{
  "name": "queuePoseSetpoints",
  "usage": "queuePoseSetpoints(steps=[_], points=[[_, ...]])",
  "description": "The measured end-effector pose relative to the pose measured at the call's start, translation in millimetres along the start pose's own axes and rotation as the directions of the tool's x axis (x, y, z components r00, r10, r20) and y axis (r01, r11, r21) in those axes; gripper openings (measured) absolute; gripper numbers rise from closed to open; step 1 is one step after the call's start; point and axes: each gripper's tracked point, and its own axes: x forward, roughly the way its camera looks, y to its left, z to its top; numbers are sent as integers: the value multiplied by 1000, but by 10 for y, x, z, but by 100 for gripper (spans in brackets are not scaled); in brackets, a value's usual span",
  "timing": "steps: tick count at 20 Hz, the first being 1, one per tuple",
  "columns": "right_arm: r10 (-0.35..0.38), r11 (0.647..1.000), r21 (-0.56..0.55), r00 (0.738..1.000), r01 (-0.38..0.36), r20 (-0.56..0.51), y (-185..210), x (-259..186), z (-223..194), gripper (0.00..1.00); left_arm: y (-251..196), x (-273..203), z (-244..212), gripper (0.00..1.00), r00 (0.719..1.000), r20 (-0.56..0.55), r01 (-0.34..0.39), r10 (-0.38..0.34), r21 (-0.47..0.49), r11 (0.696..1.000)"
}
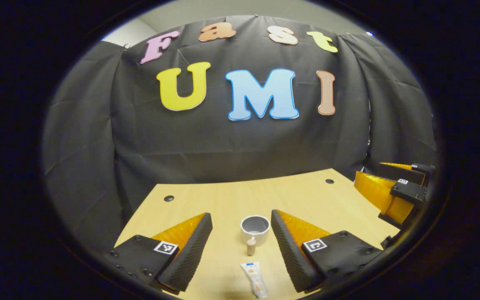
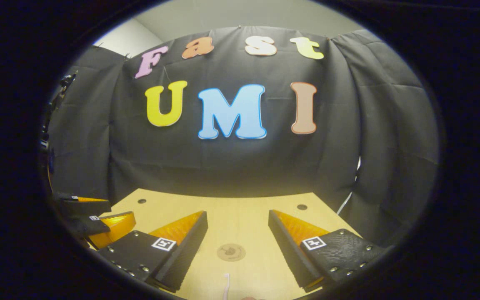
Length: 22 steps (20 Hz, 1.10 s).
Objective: Put the toothbrush and toothpaste on the desktop into the cup, then pick up the cup and place it on the coaster on the desktop.
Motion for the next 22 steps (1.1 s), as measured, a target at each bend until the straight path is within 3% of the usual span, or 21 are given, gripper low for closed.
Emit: queuePoseSetpoints(steps=[4, 9, 13, 16, 22], points=[[10, 1000, -9, 982, -12, -190, 41, 86, -651, 94, -18, 161, -550, 94, 991, -134, 16, -19, -17, 1000], [33, 999, -8, 901, -41, -433, 116, 102, -1423, 95, -77, 383, -1311, 94, 944, -326, 50, -59, -35, 998], [47, 999, 7, 805, -53, -591, 190, 70, -1917, 95, -155, 387, -1830, 93, 879, -468, 74, -86, -45, 996], [58, 998, 29, 724, -51, -688, 207, -18, -2278, 95, -255, 369, -2225, 95, 805, -584, 77, -103, -69, 995], [84, 996, 68, 562, -50, -823, 294, -168, -2827, 97, -245, 448, -2726, 96, 711, -698, 57, -90, -70, 996]])
